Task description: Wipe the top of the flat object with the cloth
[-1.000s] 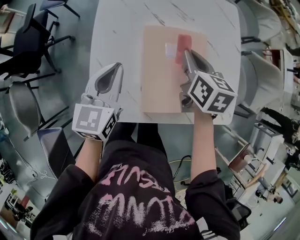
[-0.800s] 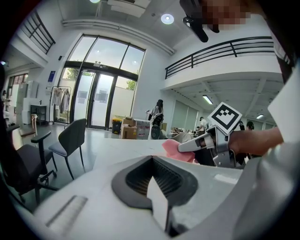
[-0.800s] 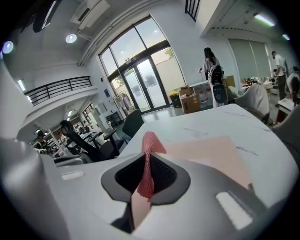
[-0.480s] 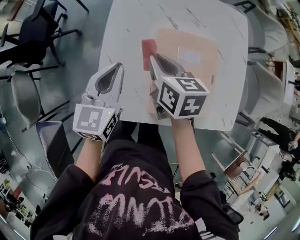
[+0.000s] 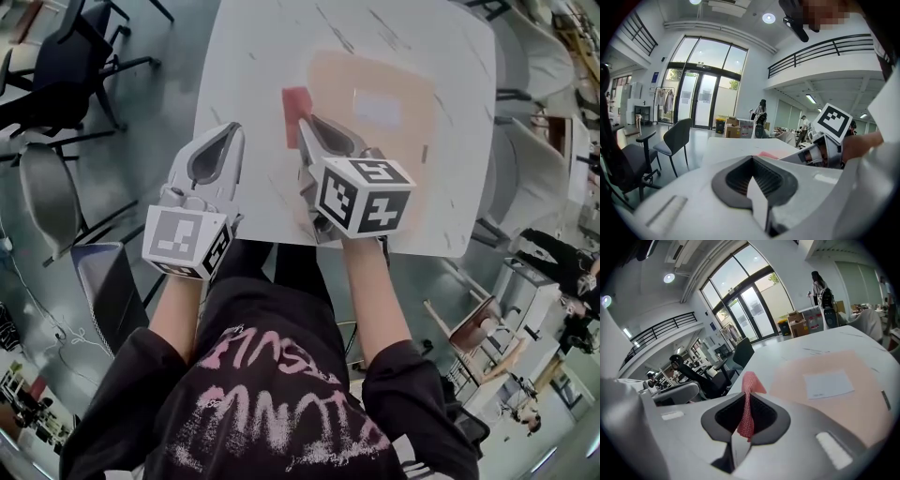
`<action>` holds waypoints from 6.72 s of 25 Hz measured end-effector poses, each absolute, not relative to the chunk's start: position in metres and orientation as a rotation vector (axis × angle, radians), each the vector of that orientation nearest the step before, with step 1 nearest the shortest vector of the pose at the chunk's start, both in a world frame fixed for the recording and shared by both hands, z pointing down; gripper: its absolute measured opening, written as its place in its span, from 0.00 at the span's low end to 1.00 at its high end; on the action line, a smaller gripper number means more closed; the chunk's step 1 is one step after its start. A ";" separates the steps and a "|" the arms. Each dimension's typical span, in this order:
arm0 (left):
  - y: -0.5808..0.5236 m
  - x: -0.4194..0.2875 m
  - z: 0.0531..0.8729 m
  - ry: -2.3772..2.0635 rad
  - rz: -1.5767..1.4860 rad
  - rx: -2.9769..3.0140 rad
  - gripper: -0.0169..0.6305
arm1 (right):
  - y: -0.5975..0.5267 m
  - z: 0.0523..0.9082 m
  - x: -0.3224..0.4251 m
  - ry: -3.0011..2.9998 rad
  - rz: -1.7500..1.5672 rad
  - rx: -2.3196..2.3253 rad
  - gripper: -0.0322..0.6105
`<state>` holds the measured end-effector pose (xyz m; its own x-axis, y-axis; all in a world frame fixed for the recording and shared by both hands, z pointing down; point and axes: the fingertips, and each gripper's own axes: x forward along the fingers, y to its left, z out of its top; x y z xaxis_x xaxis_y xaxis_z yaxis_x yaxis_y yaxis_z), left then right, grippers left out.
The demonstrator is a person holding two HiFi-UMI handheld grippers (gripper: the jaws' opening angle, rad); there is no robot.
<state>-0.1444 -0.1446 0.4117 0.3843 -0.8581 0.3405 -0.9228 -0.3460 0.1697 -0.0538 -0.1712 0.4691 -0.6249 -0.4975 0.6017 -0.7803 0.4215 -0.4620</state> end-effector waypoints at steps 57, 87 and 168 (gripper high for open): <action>-0.140 -0.110 0.407 -1.503 0.281 2.362 0.03 | -0.165 0.452 0.003 -2.298 1.084 1.212 0.12; -0.140 -0.084 0.413 -1.429 0.284 2.391 0.03 | -0.115 0.483 0.028 -2.194 1.167 1.197 0.13; -0.142 -0.066 0.357 -1.463 0.244 2.493 0.03 | -0.142 0.397 0.120 -2.358 0.717 1.703 0.13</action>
